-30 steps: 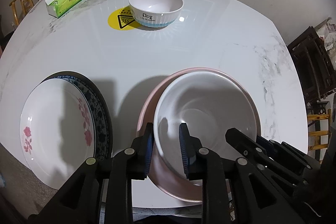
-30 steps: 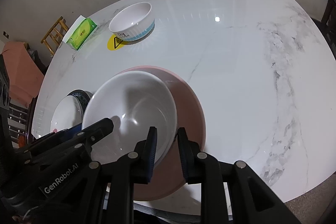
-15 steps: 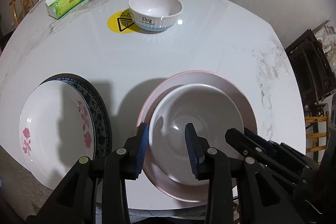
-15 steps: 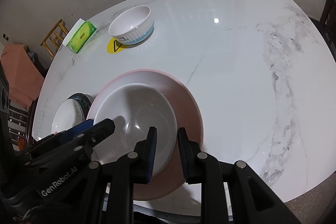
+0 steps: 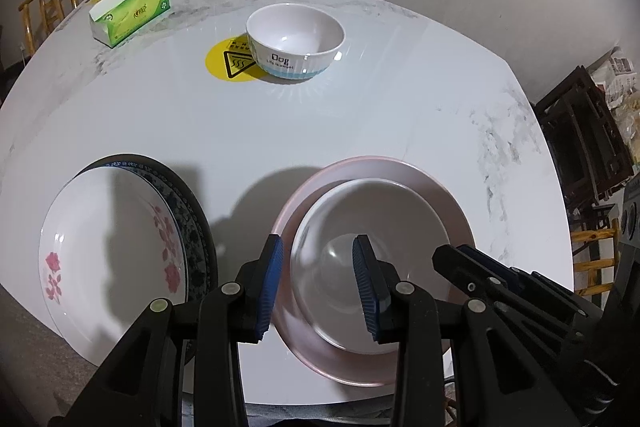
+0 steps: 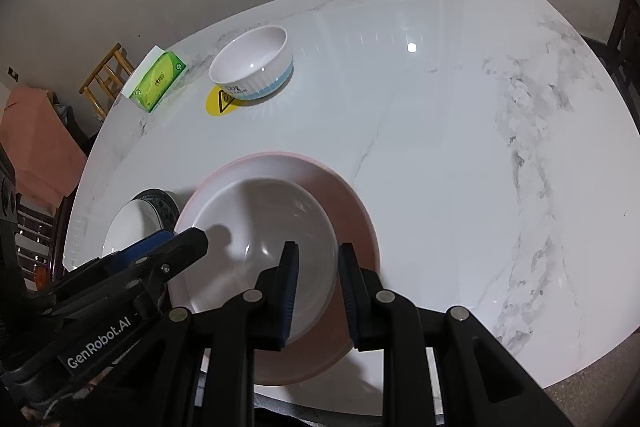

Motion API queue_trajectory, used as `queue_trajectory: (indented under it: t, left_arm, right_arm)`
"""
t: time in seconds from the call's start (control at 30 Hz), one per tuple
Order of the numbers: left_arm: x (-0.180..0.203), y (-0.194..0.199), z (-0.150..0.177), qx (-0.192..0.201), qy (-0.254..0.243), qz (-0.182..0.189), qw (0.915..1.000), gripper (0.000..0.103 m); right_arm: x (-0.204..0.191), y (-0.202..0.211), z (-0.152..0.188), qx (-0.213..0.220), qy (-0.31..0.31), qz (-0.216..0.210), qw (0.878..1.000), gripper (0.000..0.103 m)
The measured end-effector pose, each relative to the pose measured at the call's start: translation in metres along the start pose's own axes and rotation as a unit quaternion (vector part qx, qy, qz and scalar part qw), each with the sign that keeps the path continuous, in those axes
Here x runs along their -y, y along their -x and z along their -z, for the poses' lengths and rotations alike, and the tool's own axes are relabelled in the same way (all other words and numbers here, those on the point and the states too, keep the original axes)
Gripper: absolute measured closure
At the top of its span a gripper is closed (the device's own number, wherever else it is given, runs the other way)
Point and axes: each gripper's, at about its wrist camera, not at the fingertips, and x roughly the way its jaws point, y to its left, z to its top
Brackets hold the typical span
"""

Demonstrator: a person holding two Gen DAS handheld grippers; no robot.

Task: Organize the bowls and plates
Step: 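Open both grippers and pull them off the 'Rabbit' bowl rim, then move both grippers to the white 'Dog' bowl on the yellow sticker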

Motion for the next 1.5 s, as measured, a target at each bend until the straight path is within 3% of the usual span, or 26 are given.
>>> queue_trajectory:
  t: [0.57,1.5]
  left_arm:
    - [-0.005,0.013,0.0,0.033,0.0,0.003,0.9995,0.064]
    - [-0.043,0.003,-0.029,0.039,0.02,-0.05,0.9978,0.06]
  right_arm:
    - [-0.012,0.016,-0.002,0.043,0.05,0.026,0.997,0.08]
    - [-0.022,0.004,-0.034,0.043,0.09,0.05,0.994,0.079]
